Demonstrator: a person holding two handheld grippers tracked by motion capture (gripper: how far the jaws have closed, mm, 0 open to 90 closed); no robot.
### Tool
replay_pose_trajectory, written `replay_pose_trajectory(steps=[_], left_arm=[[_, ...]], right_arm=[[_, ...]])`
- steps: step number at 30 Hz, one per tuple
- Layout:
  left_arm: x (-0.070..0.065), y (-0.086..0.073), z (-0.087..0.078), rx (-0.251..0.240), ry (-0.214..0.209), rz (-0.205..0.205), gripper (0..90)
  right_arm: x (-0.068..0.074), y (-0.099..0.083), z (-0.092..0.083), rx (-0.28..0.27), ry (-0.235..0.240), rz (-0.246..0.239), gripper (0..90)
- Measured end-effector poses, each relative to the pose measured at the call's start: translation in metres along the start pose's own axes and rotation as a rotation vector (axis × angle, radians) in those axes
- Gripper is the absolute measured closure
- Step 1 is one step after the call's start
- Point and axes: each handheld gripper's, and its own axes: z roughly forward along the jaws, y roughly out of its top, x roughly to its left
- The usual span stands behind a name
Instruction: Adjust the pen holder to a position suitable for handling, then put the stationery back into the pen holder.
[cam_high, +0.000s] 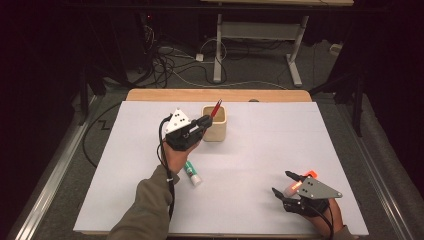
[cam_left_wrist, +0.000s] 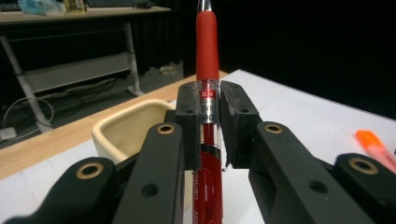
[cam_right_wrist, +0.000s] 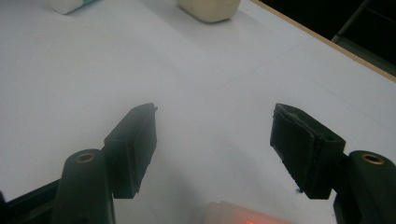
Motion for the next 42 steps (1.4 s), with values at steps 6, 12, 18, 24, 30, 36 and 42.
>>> replay_pose_trajectory(steps=[6,12,18,24,30,36,42], left_arm=[[0.005,0.011,0.004,-0.038,-0.008,0.001,77.4],[0.013,0.015,0.009,-0.071,-0.030,-0.009,77.4],[0.024,0.018,0.016,-0.095,-0.044,-0.038,77.4],[0.029,0.026,0.026,-0.118,-0.067,-0.034,77.4],[0.033,0.025,0.043,-0.118,-0.100,-0.027,77.3],[0.041,0.022,0.057,-0.107,-0.100,-0.019,77.3],[0.046,0.017,0.068,-0.090,-0.087,-0.037,77.3]], right_arm=[[-0.002,-0.001,-0.001,-0.005,-0.001,0.001,31.8],[-0.002,-0.001,0.000,-0.008,-0.001,0.015,31.8],[-0.002,0.000,0.002,-0.009,0.002,0.005,31.9],[-0.002,0.000,0.001,-0.022,0.013,0.010,31.9],[-0.002,0.000,0.000,-0.028,0.011,0.006,31.9],[-0.002,-0.001,0.000,-0.026,0.018,-0.002,31.9],[-0.001,0.000,-0.001,-0.030,0.019,-0.006,31.9]])
